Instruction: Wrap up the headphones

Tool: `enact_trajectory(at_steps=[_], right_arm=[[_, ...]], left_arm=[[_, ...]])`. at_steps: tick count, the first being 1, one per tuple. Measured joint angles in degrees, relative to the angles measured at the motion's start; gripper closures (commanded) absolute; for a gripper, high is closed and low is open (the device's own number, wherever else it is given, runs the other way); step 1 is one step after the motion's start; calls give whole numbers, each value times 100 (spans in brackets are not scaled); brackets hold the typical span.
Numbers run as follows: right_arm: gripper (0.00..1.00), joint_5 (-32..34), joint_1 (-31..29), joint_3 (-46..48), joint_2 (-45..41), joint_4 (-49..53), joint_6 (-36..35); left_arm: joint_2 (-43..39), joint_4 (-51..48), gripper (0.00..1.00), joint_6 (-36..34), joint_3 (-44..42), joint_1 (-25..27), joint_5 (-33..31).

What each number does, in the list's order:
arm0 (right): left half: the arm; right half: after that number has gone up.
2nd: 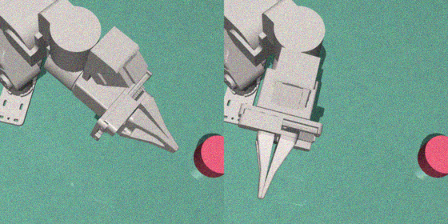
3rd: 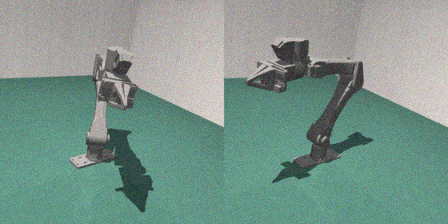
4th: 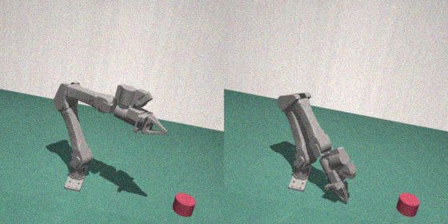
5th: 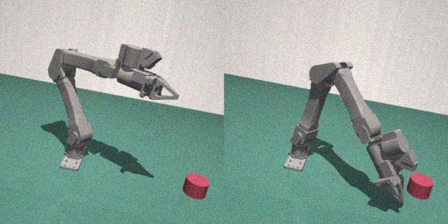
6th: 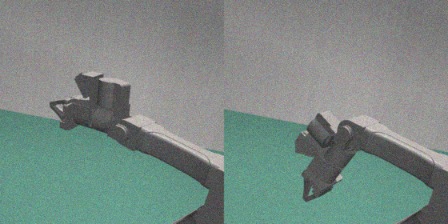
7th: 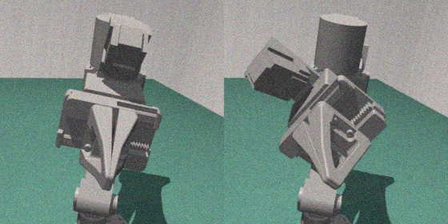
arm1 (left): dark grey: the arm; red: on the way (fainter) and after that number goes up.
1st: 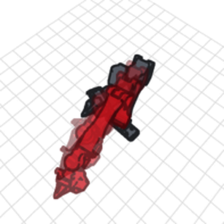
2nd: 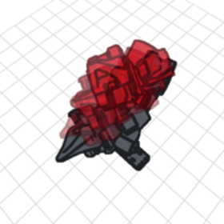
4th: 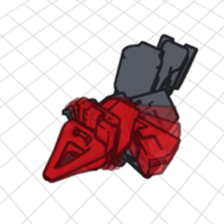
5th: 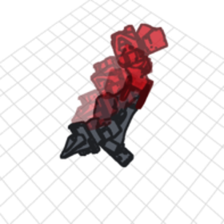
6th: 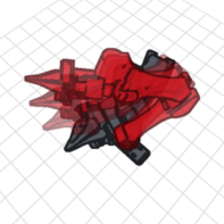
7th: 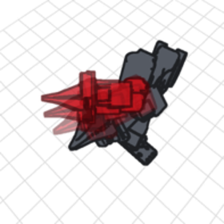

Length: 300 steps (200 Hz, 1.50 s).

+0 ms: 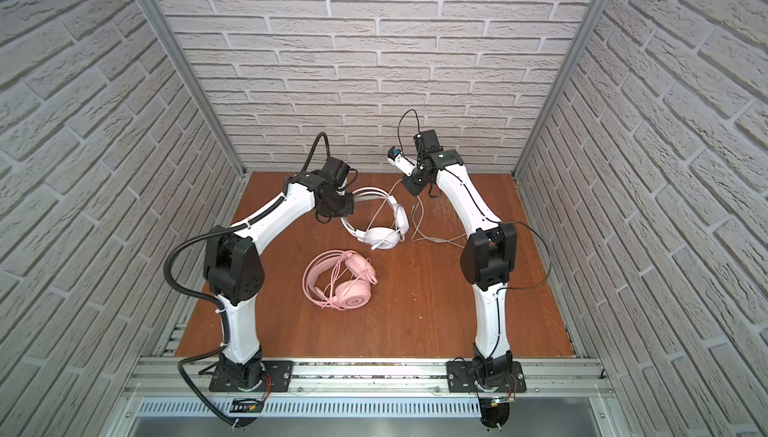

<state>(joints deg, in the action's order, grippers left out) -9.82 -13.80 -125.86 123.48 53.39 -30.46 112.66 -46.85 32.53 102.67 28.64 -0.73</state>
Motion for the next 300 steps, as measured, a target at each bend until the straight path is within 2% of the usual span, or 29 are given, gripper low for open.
enact_trajectory(at_steps=[69, 93, 133, 150, 210, 254, 300], right_arm=[[94, -476, 98, -98, 426, 76, 1049], [87, -776, 197, 142, 426, -37, 1480], [71, -1314, 457, 1067, 424, -544, 2240], [68, -1486, 555, 1510, 402, -835, 2566], [64, -1753, 695, 3206, -286, -1873, 3449], [56, -1880, 695, 4135, -901, -2516, 3908], [54, -2028, 693, 5077, -1357, -3235, 4452]], left_arm=[[-280, 299, 100, -52, -197, -17, 304], [-319, 435, 100, -17, -317, -76, 433], [-413, 616, 100, 94, -621, -179, 651], [-474, 695, 100, 184, -765, -247, 734], [-525, 859, 100, 365, -804, -365, 876], [-527, 964, 100, 603, -826, -442, 944], [-527, 1268, 100, 1005, -868, -629, 1075]])
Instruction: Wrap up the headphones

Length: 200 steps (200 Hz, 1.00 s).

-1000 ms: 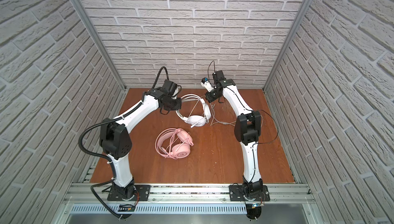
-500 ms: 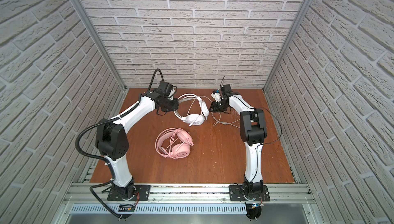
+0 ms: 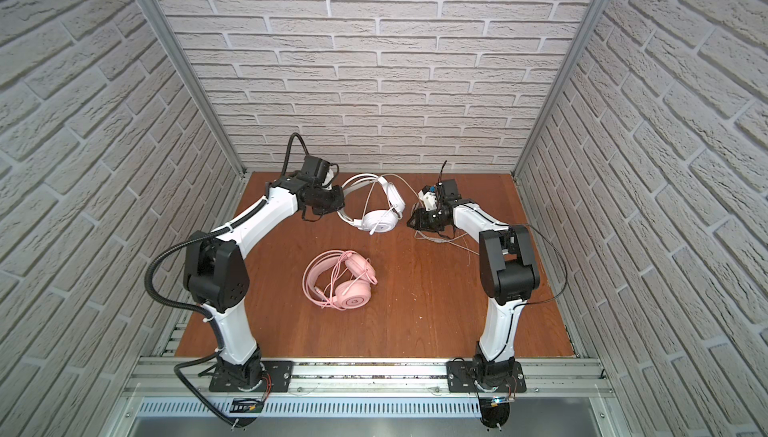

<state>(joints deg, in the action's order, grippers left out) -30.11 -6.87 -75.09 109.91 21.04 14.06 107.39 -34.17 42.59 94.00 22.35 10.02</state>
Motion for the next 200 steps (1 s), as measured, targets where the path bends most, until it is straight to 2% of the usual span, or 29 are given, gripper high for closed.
enact_trajectory(at_steps=[30, 79, 141, 169, 200], right_arm=[[54, -59, -28, 350, 0, -393, 223], [56, 85, -131, 363, 61, -680, 291], [56, 636, -168, 245, 326, -732, 212], [62, 737, -177, 26, 479, -732, 151], [63, 752, -214, -90, 706, -686, 28]], left_arm=[[0, 175, 100, 227, -2, -55, 107], [2, 251, 100, 391, -2, -59, 234], [2, 249, 100, 470, -2, -87, 299], [2, 249, 100, 501, -2, -98, 317], [2, 251, 100, 527, 2, -109, 361]])
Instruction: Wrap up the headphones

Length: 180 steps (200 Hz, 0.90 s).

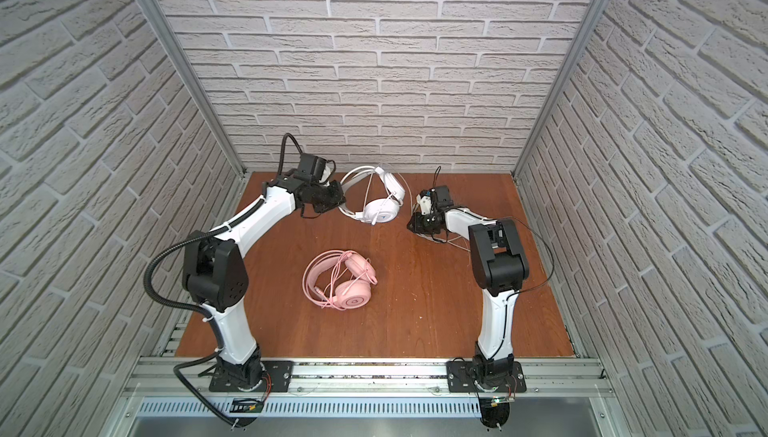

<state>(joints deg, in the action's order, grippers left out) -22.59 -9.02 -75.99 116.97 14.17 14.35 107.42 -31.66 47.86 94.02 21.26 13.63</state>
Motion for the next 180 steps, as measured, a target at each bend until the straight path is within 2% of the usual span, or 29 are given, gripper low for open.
enact_trajectory(at_steps=[73, 108, 150, 180], right_arm=[[94, -7, -87, -153, 133, 234, -188], [94, 11, -101, 208, -129, 278, -323], [94, 39, -216, 627, -1217, 691, -719], [94, 164, -638, 748, -1917, 981, -1078]], left_arm=[[13, -2, 100, 35, 55, -83, 63], [22, -4, 100, 85, 70, -133, 59], [46, -2, 100, 223, 286, -267, -59], [105, 9, 100, 374, 468, -289, -225]])
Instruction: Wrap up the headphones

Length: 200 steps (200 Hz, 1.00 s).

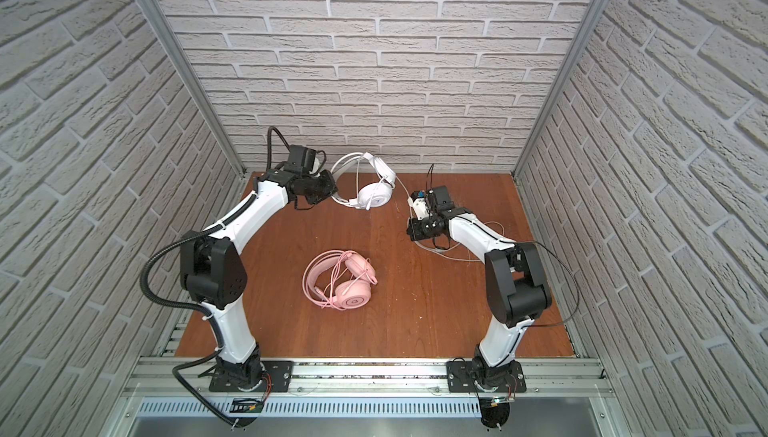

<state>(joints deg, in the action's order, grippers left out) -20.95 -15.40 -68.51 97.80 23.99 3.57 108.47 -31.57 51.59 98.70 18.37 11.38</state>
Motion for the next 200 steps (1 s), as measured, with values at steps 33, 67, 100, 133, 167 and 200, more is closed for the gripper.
enact_trajectory(at_steps=[33, 67, 100, 133, 167, 200], right_arm=[[94, 57, -439, 365, -365, 221, -149], [94, 63, -424, 632, -175, 289, -83], [94, 46, -393, 660, 280, 236, 9], [94, 24, -393, 658, 660, 181, 55], [87, -90, -389, 658, 785, 136, 63], [83, -203, -389, 673, 785, 125, 72]], left_arm=[[129, -22, 100, 111, 144, 0, -168], [208, -120, 100, 109, 306, 2, -251], [210, -197, 100, 81, 428, 2, -254], [212, -345, 100, 44, 433, 2, -254], [212, -450, 100, 7, 435, -2, -262], [236, -409, 100, 37, 643, -44, -302]])
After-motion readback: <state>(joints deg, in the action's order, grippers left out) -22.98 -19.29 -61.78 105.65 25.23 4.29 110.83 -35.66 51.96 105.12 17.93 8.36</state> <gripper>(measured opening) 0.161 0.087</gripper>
